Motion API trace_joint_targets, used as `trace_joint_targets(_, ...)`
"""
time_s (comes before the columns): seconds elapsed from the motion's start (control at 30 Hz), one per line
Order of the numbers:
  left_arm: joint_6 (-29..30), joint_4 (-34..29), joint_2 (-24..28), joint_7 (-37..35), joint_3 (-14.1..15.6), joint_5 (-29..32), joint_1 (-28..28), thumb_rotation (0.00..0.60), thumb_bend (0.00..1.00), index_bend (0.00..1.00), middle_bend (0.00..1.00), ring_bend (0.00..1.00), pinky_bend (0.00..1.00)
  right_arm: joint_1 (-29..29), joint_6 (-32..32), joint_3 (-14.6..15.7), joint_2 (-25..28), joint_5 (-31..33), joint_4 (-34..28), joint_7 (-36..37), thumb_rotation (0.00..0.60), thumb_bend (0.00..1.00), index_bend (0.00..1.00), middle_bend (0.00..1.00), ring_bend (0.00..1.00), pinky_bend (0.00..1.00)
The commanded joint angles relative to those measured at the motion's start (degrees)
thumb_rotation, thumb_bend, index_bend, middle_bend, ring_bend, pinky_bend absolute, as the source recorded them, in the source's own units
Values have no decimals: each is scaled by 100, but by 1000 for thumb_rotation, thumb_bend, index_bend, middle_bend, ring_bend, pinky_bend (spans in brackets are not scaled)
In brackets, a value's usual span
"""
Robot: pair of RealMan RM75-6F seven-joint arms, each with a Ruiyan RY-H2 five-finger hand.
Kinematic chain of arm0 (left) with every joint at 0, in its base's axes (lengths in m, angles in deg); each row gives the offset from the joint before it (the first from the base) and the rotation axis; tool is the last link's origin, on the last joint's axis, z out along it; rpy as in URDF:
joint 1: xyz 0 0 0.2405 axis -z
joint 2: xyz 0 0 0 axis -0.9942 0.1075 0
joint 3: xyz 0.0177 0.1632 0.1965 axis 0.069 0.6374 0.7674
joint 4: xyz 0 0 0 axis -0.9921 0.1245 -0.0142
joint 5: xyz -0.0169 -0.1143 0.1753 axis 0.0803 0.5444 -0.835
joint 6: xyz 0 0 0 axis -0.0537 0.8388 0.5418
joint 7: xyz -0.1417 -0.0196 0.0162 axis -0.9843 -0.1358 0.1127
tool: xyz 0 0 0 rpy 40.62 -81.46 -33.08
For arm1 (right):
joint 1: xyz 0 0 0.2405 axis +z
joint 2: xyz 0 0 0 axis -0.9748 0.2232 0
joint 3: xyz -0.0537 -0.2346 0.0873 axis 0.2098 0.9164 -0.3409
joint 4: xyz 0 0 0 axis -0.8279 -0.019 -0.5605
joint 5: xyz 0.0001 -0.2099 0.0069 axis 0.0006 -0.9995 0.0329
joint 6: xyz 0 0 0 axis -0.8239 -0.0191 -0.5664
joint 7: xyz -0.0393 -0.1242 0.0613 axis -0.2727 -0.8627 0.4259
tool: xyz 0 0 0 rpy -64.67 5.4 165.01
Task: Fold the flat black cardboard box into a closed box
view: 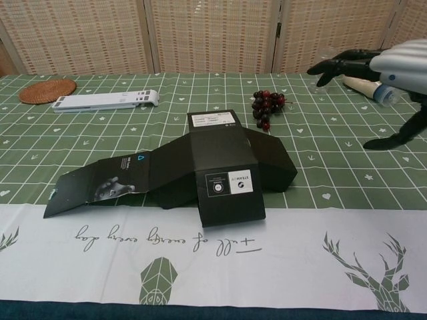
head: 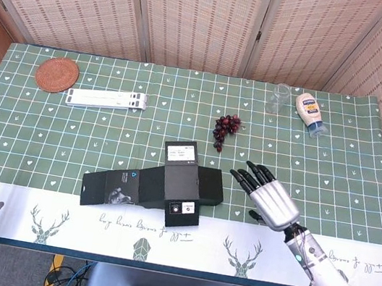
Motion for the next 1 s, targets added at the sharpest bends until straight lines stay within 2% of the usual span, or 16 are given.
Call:
trace_joint_targets(0.03, 22, -15, 16, -16, 7, 0, -22, 600, 141, 0, 0, 0, 82, 402, -337, -90, -471, -19, 409, -31, 600, 195, 0, 151, 59, 123)
trace_joint_targets(0.27, 96, -55, 45, -68, 33, -44, -82, 600, 141, 0, 0, 0, 83, 930, -675, -42, -1115, -82, 995, -67, 600, 195, 0, 144, 59, 123)
trace_joint_targets(0.4, 120, -62, 72, -131, 57, -39, -131, 600, 141, 0, 0, 0, 82, 1132, -817, 39, -1376, -75, 1268, -61, 600, 195, 0, 91, 56, 123)
trace_joint_targets(0.67, 116, -68, 100, -178, 76, -28, -172, 600, 141, 0, 0, 0, 82, 1367, -695, 189, -1852, -198, 1756, 70, 600, 195, 0, 49, 18, 121)
trace_joint_targets(1.0, 77, -44, 97, -244, 79, 14, -197, 600, 141, 0, 0, 0, 82, 1622, -503, 414, -2322, -450, 2379, 286, 600, 196, 0, 1, 0, 0)
